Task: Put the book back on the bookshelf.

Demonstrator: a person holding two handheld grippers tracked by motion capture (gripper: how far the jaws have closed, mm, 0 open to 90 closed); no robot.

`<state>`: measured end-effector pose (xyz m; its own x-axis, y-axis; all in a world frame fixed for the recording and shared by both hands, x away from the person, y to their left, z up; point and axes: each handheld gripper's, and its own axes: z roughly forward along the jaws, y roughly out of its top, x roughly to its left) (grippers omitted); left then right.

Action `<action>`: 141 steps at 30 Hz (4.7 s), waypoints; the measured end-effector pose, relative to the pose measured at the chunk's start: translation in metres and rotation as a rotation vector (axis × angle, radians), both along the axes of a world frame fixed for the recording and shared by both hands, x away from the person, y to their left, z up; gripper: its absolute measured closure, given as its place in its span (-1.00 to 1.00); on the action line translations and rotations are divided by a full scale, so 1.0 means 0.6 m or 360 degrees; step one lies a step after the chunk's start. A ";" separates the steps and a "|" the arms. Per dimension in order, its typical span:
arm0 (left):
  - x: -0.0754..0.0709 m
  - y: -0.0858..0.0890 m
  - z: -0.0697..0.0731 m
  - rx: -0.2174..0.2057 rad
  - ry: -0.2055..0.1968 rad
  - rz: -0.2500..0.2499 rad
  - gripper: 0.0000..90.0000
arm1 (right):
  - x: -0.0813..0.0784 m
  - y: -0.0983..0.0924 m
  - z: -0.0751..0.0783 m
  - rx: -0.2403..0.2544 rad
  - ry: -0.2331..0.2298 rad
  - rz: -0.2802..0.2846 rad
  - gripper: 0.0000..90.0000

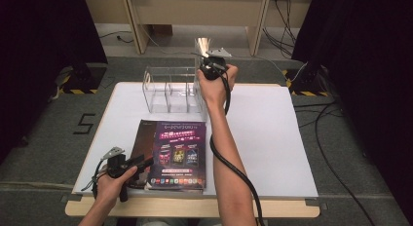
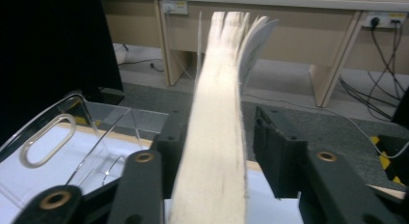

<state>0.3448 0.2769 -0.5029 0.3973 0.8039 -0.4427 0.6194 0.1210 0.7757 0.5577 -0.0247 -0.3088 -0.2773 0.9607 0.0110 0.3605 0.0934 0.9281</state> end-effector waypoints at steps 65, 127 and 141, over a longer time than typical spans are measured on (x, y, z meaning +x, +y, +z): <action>0.002 -0.011 0.007 0.0024 -0.0002 0.0010 -0.25 | -0.149 -0.090 -0.067 0.0115 0.0205 0.0335 -0.02; 0.038 -0.040 -0.001 0.0121 0.0078 -0.0033 -0.02 | -0.227 -0.075 -0.296 0.0444 0.1072 0.0582 0.07; 0.040 -0.042 -0.001 0.0121 0.0082 -0.0027 0.01 | -0.222 -0.078 -0.298 0.0511 0.1115 0.0567 0.08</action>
